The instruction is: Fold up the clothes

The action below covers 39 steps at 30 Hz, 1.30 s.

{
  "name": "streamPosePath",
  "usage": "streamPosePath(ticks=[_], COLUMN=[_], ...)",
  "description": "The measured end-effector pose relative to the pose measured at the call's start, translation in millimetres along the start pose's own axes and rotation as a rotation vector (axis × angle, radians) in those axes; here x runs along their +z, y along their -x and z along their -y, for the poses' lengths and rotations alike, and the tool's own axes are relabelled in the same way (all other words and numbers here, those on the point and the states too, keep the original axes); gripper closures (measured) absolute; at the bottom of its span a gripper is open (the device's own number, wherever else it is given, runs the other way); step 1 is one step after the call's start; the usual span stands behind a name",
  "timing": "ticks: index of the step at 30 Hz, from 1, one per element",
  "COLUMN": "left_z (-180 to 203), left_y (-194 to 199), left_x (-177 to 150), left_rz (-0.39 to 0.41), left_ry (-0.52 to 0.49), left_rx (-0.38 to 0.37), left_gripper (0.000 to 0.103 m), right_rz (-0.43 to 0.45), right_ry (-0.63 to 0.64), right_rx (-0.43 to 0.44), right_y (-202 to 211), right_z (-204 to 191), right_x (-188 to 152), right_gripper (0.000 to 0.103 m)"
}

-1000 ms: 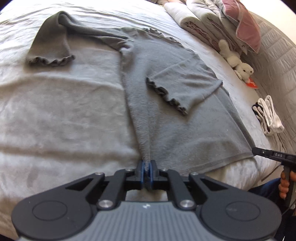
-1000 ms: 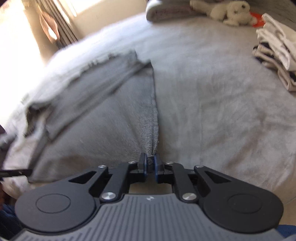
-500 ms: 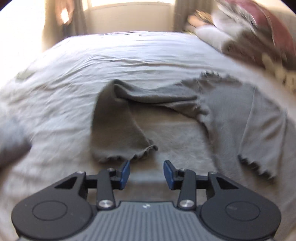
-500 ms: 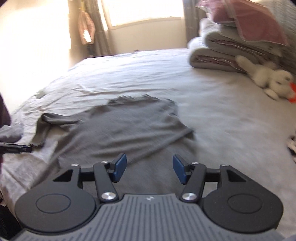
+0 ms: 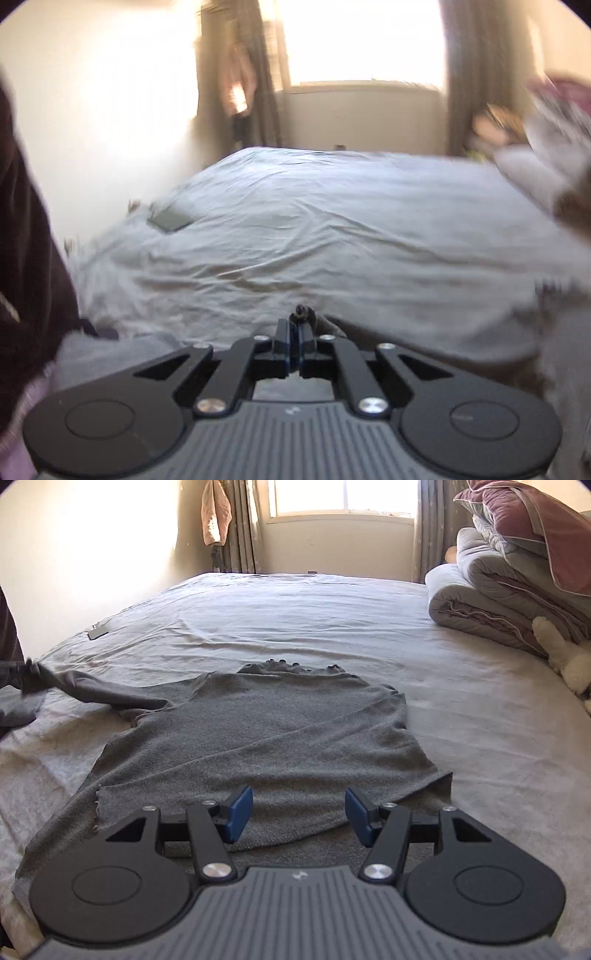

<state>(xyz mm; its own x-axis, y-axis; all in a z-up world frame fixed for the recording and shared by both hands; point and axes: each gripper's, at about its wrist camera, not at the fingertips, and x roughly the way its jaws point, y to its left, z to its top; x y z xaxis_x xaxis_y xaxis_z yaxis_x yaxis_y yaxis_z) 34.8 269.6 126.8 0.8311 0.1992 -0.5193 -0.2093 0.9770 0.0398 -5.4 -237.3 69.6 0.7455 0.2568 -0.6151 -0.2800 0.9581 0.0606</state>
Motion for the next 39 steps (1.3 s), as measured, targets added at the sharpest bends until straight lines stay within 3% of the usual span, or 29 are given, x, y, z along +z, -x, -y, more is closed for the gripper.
streamPosePath(ticks=[7,13,17,18,20,22,25,26,28,32,33,35,37,39], left_z=[-38.4,-46.1,-62.5,-64.9,-66.1,-64.2,-60.1,-59.1,-54.5,-33.0,-28.7,-21.0,-20.3,-19.0], left_y=[-39.7,-6.3,-8.8,-12.7,-27.2,-41.2,-62.9,-71.7,-88.8,-116.0,-120.3,-128.1,-124.0,-105.0], left_x=[1.4,-2.9,-20.2,-25.4,-34.3,-39.1,-39.4,-39.0,-40.0,-40.8,-39.8,-38.3,-35.9,-23.5], left_rz=[-0.061,-0.018,-0.098,-0.128,-0.210,-0.250,-0.274,-0.286,-0.311,-0.336,-0.328,-0.312,-0.263,-0.152], left_ry=[0.290,0.368,0.519,0.548,0.594,0.640,0.716,0.741,0.767,0.715,0.702,0.681,0.696,0.700], left_rx=[-0.071,-0.198,-0.278,-0.280,-0.253,-0.263,-0.262,-0.237,-0.170,-0.082,-0.066,-0.038,-0.058,-0.141], left_gripper=[0.098,0.098,0.097,0.092,0.069,0.068,0.054,0.049,0.049,0.052,0.065,0.102,0.102,0.102], right_rz=[-0.018,-0.022,-0.012,-0.012,-0.014,-0.014,-0.014,-0.014,-0.017,-0.015,-0.013,-0.010,-0.003,0.012], right_ry=[0.029,0.029,0.026,0.027,0.029,0.029,0.028,0.028,0.030,0.023,0.021,0.019,0.018,0.006], right_rx=[0.031,0.068,0.086,0.089,0.091,0.095,0.095,0.094,0.090,0.091,0.090,0.085,0.077,0.063], right_y=[-9.9,-8.4,-7.0,-7.2,-7.6,-7.9,-8.8,-9.3,-10.5,-10.3,-10.1,-10.0,-9.1,-6.8], right_z=[-16.0,-22.6,-27.3,-28.7,-31.0,-32.8,-35.6,-36.7,-39.0,-39.8,-39.8,-40.3,-39.0,-35.7], right_x=[-3.0,-2.8,-0.9,-1.0,-1.7,-2.0,-2.9,-3.4,-5.0,-7.4,-7.8,-8.6,-8.4,-7.4], right_gripper=[0.043,0.043,0.043,0.043,0.043,0.043,0.043,0.043,0.043,0.043,0.043,0.043,0.043,0.043])
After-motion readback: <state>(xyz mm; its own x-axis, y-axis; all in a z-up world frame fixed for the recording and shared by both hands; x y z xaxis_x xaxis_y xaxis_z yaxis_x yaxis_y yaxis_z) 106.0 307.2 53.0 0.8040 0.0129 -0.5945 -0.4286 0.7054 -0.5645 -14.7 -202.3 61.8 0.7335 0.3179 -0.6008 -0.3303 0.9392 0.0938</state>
